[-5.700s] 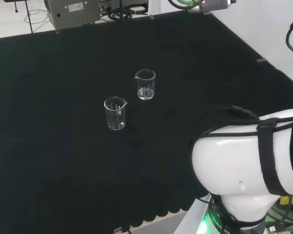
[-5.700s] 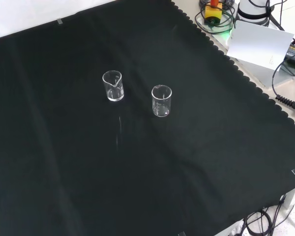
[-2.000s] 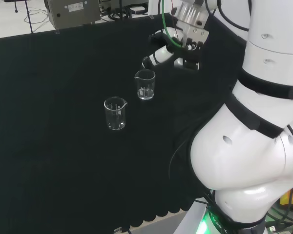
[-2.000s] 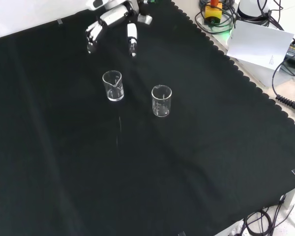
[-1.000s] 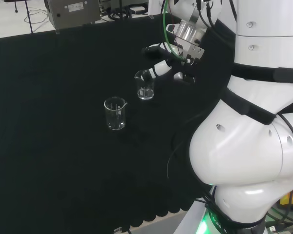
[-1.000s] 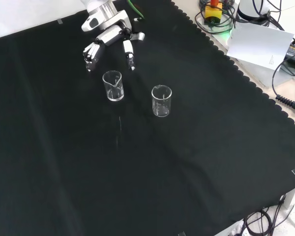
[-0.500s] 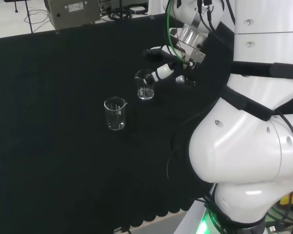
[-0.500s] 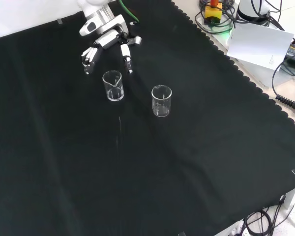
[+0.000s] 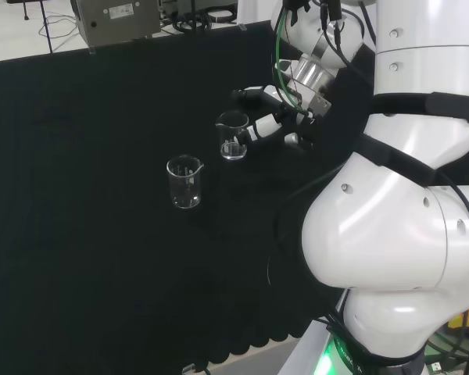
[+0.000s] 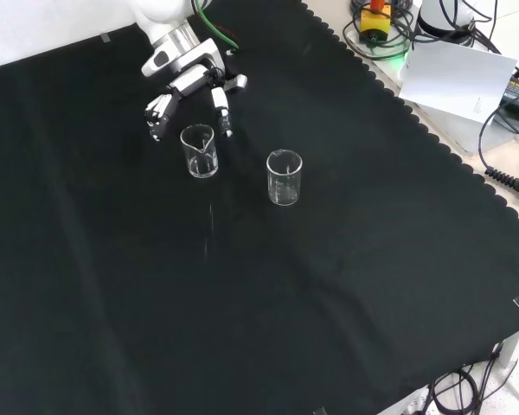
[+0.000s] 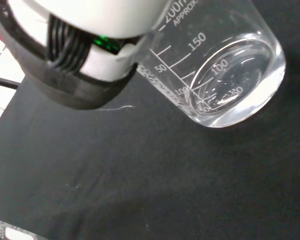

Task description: Pick up the beaker on the right.

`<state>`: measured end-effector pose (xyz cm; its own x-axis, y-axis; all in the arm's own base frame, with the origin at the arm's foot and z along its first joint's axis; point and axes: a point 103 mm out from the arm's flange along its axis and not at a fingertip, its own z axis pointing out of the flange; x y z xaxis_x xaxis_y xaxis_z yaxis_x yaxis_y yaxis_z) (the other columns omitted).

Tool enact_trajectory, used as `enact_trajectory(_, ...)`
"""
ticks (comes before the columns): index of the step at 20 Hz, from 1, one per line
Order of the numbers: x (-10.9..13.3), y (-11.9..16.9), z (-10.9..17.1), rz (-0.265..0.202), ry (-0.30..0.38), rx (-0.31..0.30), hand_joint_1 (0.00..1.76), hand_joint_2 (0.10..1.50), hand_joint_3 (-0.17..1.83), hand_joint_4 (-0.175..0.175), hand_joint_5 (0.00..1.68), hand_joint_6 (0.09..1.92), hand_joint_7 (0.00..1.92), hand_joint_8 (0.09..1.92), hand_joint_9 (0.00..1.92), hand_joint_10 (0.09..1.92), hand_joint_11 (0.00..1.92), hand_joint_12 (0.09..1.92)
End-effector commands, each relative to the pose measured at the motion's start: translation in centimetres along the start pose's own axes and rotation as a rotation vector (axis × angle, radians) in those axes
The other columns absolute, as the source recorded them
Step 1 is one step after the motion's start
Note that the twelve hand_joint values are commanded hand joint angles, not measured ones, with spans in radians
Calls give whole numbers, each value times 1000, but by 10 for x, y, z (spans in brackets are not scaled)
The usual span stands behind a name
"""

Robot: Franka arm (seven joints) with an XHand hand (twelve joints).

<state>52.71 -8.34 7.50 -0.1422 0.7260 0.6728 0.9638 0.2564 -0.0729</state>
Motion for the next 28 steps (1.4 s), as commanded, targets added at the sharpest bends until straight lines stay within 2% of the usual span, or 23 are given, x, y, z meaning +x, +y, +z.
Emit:
enact_trajectory(1,5,9,15,-37,52,-13,1025,473,658,-13,530,87,266,639,400,618,0,1375)
enact_trajectory(6,5,11,23,-49,87,-11,1027,459,686,-13,528,87,273,633,414,604,0,1373)
enact_trajectory(13,1,14,28,-24,103,-27,1046,452,700,-12,592,135,343,645,475,597,12,1382)
enact_trajectory(14,1,15,29,-21,105,-28,1054,455,698,-12,593,220,360,638,491,577,19,1381)
enact_trajectory(17,-2,17,29,-8,128,-36,1075,463,703,-11,547,647,413,642,531,555,39,1378)
enact_trajectory(19,2,19,34,2,122,-36,1088,466,717,-12,559,826,446,657,552,558,50,1378)
enact_trajectory(22,-2,20,34,8,144,-46,1110,468,735,-10,629,953,496,679,584,567,73,1377)
enact_trajectory(28,2,26,46,10,156,-44,1128,473,747,-11,669,1002,541,697,627,577,110,1374)
